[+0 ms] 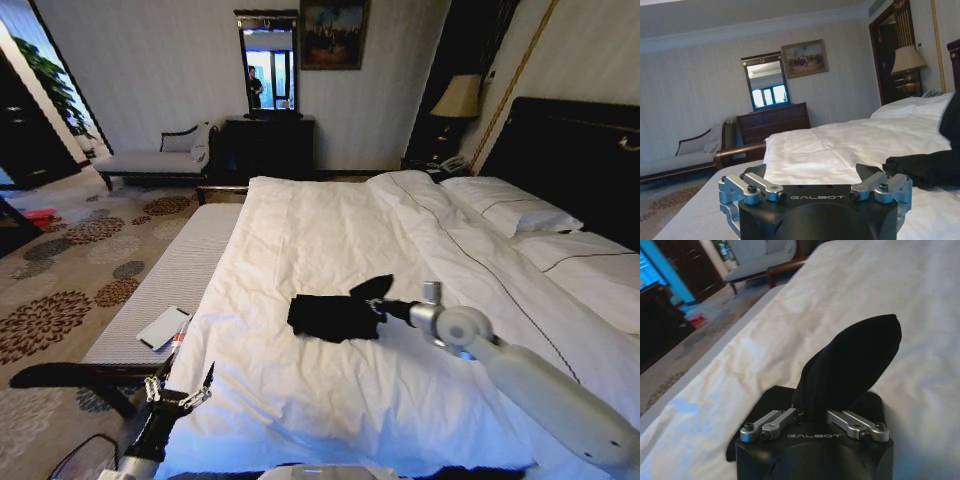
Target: Fold the clothes on the bed.
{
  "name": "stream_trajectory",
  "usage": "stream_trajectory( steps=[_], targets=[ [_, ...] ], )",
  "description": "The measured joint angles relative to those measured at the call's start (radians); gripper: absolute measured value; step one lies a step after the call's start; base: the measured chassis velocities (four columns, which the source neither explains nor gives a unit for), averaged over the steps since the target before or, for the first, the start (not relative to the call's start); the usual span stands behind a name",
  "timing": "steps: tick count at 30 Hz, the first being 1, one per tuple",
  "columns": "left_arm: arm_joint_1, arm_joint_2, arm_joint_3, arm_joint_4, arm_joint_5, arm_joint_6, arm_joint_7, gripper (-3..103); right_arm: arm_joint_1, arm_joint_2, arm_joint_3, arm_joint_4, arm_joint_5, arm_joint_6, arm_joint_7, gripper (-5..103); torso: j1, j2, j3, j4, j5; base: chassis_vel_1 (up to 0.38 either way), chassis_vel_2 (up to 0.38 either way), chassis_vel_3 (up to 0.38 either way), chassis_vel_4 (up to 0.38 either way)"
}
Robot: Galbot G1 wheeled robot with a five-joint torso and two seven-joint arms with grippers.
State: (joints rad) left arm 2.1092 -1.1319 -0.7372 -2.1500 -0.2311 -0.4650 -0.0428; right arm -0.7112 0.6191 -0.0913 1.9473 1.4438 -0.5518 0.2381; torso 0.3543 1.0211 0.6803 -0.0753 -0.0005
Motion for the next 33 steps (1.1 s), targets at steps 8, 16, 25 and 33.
stream_trajectory(
  steps=[8,16,25,33],
  targets=[
    [0.000,0.000,0.000,0.000,0.000,0.000,0.000,100,0.167,0.085,-0.192,-0.112,0.012,0.005,0.028,5,0.000,0.000,0.000,0.0000,0.0004,0.000,0.000,0.000,0.000],
    [0.000,0.000,0.000,0.000,0.000,0.000,0.000,100,0.188,0.151,-0.237,-0.185,-0.007,0.024,0.041,5,0.000,0.000,0.000,-0.0002,0.0005,0.000,0.000,0.000,0.000],
    [0.000,0.000,0.000,0.000,0.000,0.000,0.000,100,0.192,0.160,-0.251,-0.161,-0.039,0.046,0.031,19,0.000,0.000,0.000,-0.0003,0.0006,0.000,0.000,0.000,0.000],
    [0.000,0.000,0.000,0.000,0.000,0.000,0.000,100,0.251,0.155,-0.313,-0.128,-0.077,0.087,0.018,41,0.000,0.000,0.000,0.0000,0.0004,0.000,0.000,0.000,0.000]
  ],
)
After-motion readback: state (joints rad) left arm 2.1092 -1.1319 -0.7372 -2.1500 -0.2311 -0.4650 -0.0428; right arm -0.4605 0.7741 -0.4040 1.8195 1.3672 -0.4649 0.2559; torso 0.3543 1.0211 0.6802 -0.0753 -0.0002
